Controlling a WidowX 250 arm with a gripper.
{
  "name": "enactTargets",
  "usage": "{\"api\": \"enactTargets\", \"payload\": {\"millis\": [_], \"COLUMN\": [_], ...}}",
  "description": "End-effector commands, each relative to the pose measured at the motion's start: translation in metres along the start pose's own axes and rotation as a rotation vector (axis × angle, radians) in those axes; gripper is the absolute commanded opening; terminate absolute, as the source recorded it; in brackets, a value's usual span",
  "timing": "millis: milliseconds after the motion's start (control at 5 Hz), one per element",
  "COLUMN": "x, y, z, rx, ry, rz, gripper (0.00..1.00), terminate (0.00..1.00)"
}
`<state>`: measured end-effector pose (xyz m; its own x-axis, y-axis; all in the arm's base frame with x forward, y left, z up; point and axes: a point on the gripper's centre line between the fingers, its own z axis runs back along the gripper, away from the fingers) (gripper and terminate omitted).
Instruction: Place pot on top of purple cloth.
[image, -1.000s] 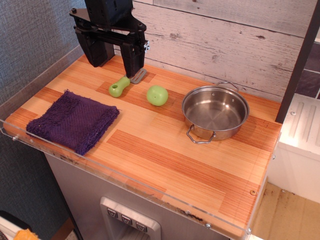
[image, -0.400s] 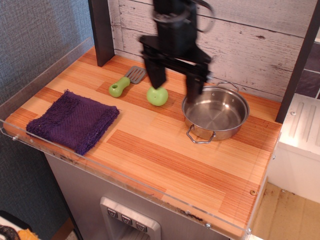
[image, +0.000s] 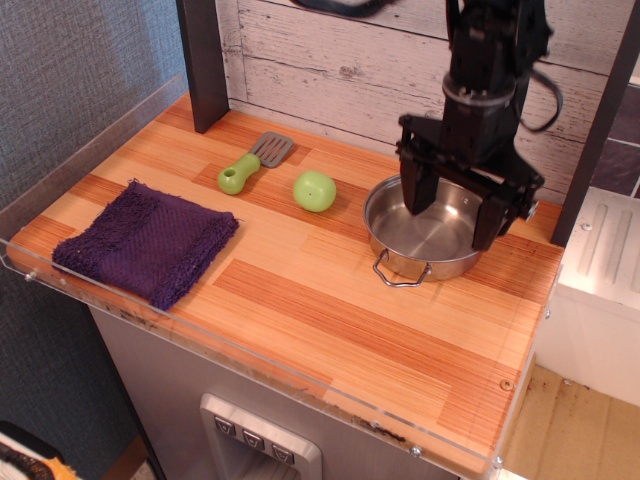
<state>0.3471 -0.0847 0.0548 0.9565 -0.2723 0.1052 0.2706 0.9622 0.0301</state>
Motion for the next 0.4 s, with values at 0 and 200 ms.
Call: {"api": "enactTargets", "payload": {"millis": [0, 200], "x": [0.006, 0.000], "y": [-0.011, -0.007], "z": [-0.012, -0.029], "rx": [0.013, 0.020], "ry": [0.004, 0.036], "rz": [-0.045, -0.046], "gripper": [1.00, 1.00], "terminate": [0.00, 0.00]}}
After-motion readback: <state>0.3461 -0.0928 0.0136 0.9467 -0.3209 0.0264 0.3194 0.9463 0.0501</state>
